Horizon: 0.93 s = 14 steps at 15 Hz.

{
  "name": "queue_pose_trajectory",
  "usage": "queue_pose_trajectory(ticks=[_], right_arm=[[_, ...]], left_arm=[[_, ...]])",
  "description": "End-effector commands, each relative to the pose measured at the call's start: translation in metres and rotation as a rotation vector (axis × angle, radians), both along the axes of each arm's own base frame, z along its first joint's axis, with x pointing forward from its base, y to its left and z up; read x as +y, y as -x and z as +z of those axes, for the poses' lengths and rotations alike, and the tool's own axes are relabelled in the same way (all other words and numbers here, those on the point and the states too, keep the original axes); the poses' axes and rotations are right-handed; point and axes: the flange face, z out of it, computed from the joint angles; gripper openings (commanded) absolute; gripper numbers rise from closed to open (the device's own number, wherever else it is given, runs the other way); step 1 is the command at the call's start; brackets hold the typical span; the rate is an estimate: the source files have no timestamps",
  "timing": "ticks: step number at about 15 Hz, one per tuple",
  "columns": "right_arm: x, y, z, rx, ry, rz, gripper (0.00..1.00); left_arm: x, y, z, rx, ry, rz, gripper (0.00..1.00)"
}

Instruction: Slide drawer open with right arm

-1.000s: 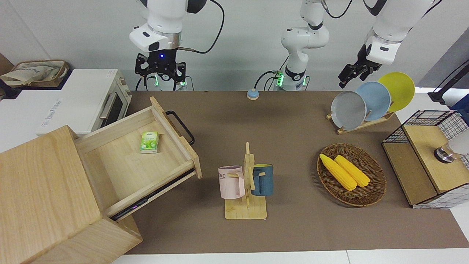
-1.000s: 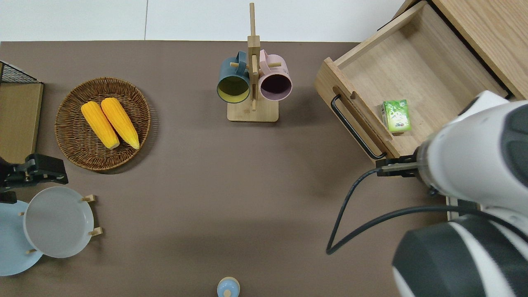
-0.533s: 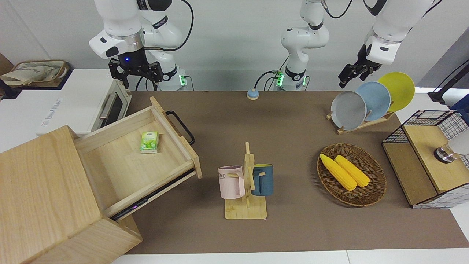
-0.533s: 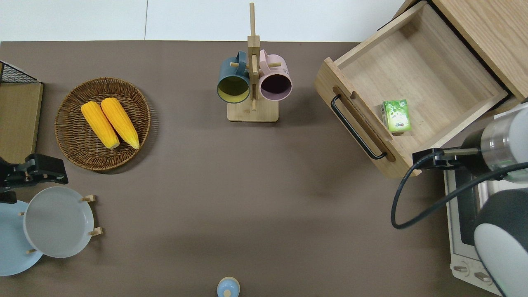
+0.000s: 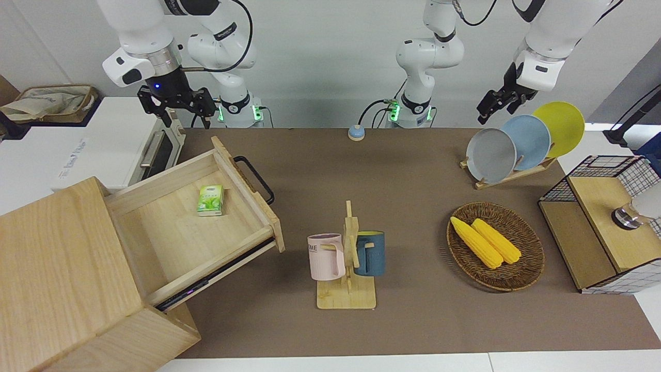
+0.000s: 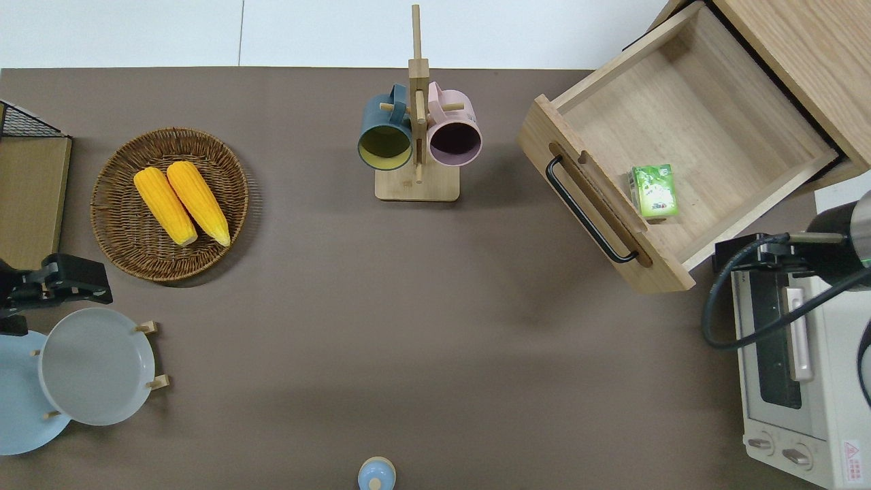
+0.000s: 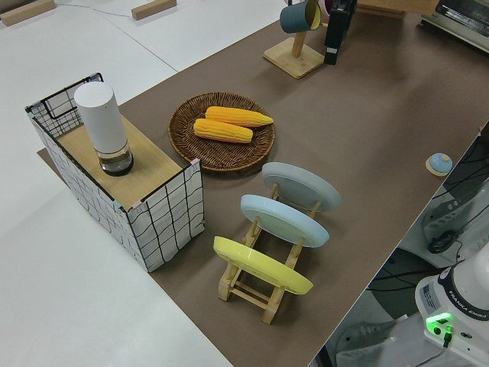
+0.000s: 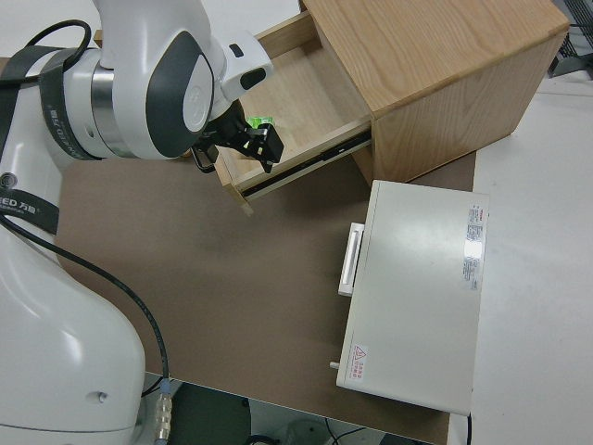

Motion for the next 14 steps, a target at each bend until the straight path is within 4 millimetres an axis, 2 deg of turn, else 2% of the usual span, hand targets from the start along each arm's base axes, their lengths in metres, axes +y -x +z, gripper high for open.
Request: queue_pose_trajectory(ticks=[1,7,14], right_arm=[[-0.015,-0.003,-0.007,-0.003,-0.04,-0.003,0.99],[-0.019,-0.015,-0.012,0.003,-0.044,-0.004,0.99],[-0.021,-0.015,-0.011,0.001,-0.036,-0.004,0.99]], left_arm=[[0.0,0.003,0.004,-0.007,0.005,-0.009,0.99],[0.0,0.003,0.004,-0.007,0.005,-0.009,0.99],[0.0,0.003,0.004,-0.007,0.005,-0.009,0.99]])
